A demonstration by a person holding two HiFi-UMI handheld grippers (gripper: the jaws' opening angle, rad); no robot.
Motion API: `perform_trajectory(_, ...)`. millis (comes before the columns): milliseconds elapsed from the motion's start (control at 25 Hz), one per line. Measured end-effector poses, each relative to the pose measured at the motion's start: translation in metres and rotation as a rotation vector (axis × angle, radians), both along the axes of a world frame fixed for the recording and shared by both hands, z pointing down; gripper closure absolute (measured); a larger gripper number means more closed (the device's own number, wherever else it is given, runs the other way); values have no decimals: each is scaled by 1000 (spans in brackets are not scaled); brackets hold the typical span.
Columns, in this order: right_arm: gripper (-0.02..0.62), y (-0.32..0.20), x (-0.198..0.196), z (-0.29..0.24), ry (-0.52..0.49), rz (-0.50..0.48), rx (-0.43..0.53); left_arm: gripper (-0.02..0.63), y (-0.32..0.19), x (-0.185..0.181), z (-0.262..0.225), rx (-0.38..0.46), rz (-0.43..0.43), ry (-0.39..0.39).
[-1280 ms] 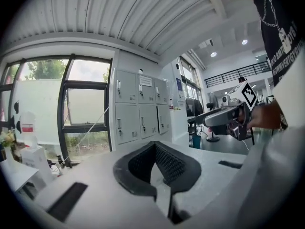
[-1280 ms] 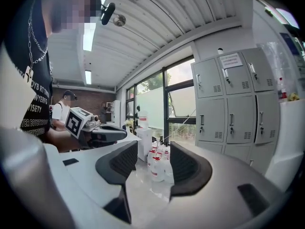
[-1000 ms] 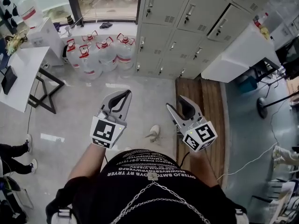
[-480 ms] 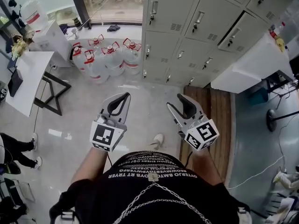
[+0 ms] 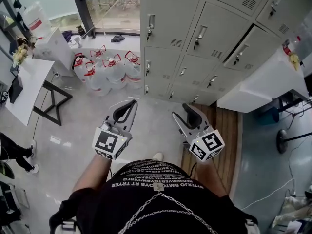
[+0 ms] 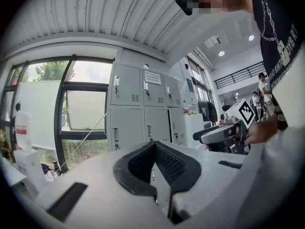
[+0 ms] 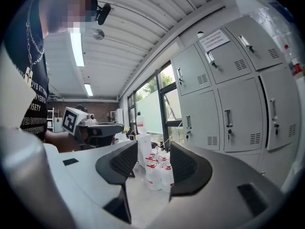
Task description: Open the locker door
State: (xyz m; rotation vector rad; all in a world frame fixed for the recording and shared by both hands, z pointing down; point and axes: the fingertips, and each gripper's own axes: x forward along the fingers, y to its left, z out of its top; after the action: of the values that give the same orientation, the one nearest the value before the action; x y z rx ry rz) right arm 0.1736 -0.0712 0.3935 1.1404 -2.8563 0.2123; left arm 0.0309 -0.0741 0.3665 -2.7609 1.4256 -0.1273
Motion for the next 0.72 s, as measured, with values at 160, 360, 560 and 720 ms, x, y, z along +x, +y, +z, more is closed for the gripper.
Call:
perform_trajectory(160, 391, -20, 23, 7, 3, -20, -12, 601, -18, 21, -6, 22, -16, 0)
perform_trajectory(360, 391, -43, 23, 12, -15, -67, -26, 601, -25, 21, 1, 7, -60, -25)
perform_trajectory(560, 391, -51, -9, 23, -16, -151, -53, 601, -26, -12, 8, -7, -165, -28)
perform_trajectory(720, 391, -66, -36, 28, -4, -177, -65, 601, -44, -31, 17, -22, -167, -45)
